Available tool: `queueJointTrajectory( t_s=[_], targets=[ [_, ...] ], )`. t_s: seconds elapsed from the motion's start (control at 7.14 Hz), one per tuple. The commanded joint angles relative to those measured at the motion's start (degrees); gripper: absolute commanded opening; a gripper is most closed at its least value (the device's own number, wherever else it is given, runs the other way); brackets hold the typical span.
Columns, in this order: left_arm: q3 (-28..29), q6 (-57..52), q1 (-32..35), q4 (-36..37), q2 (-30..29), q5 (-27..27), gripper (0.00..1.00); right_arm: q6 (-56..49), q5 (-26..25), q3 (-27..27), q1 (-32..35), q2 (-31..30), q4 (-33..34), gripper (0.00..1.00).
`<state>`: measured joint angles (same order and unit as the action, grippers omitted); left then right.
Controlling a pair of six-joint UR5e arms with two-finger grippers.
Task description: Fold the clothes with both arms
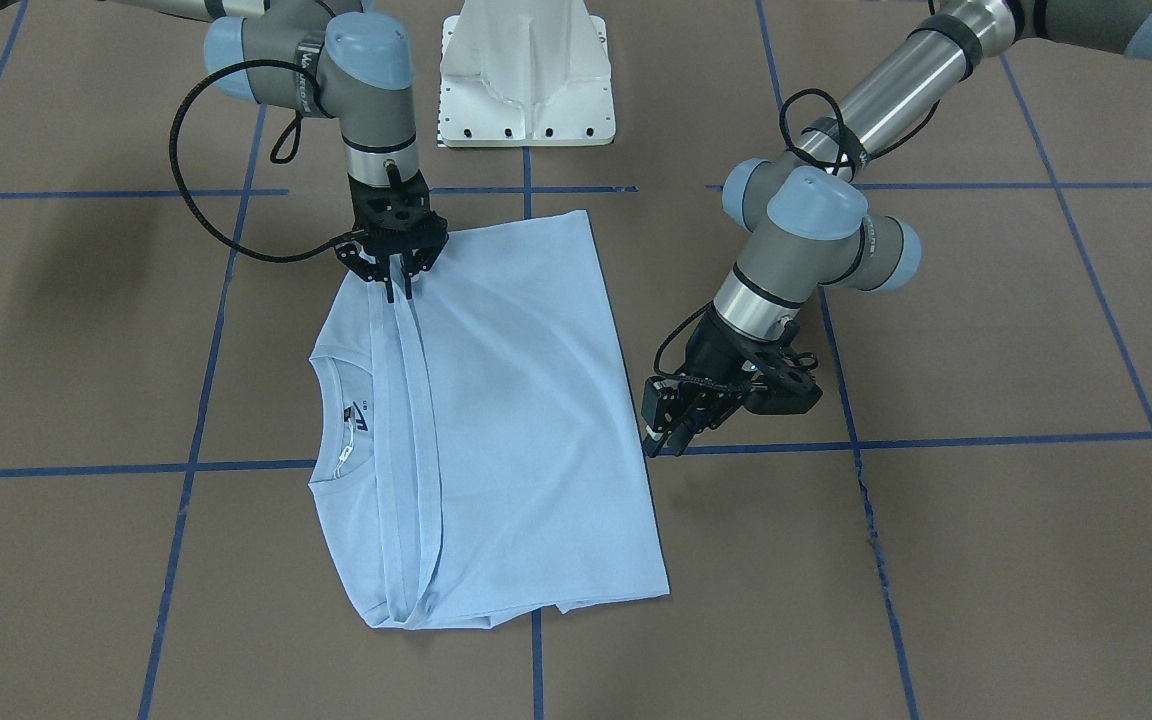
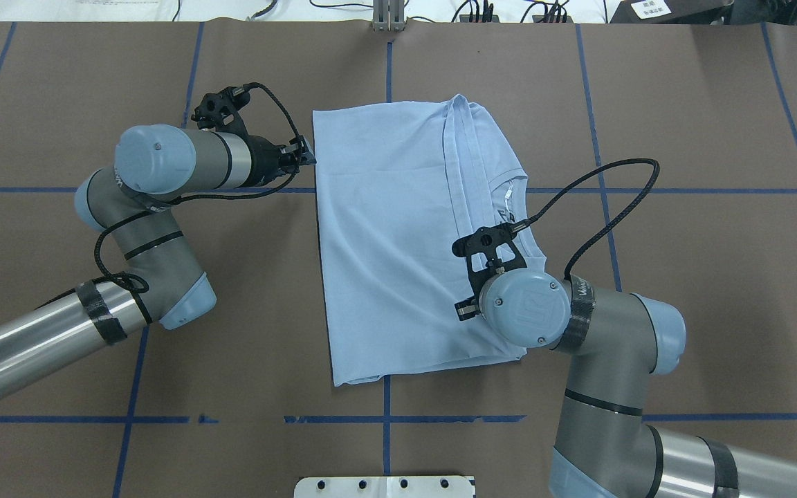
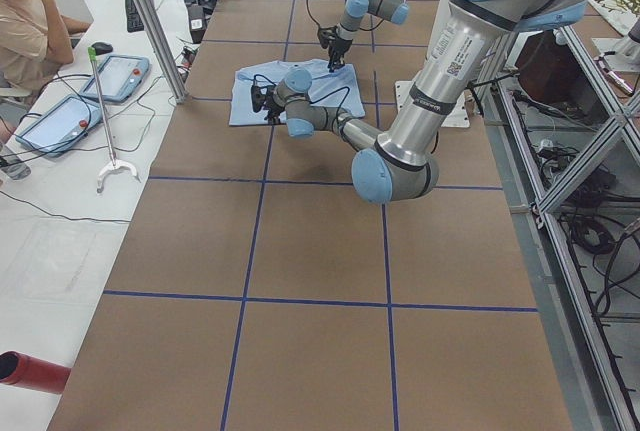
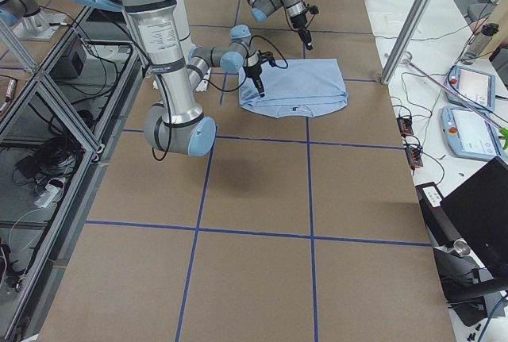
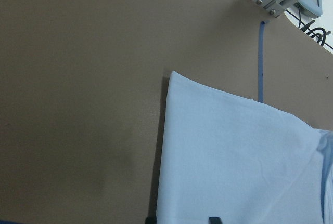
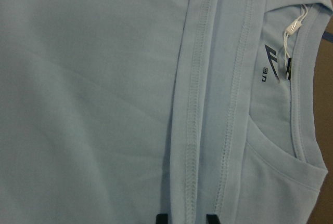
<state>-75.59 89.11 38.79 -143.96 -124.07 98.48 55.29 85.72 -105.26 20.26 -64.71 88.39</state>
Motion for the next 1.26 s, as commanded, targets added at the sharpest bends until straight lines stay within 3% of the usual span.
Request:
queueJointTrajectory(
  t_s=[0.0, 0.14, 0.28, 0.42, 1.12],
  targets=[
    [0.00, 0.01, -0.03, 0.00, 0.06, -0.05, 0.44, -0.71, 0.06, 1.37, -0.22, 0.19, 0.03, 0.41],
    [0.00, 0.01, -0.03, 0.00, 0.06, -0.05, 0.44, -0.88, 0.15, 1.38, -0.22, 0.02, 0.03, 0.40],
    [0.09, 0.01, -0.03, 0.00, 0.06, -0.05, 0.44, -1.93, 0.33, 1.20, -0.22, 0.19, 0.03, 0.13],
    [0.00, 0.01, -0.03, 0.00, 0.06, 0.04, 0.44, -2.02, 0.33, 1.20, -0.22, 0.20, 0.03, 0.00],
    [0.00, 0.10, -0.03, 0.00, -0.03, -0.05, 0.44, -2.98, 2.43, 0.24, 2.41, -0.76, 0.03, 0.00]
  ],
)
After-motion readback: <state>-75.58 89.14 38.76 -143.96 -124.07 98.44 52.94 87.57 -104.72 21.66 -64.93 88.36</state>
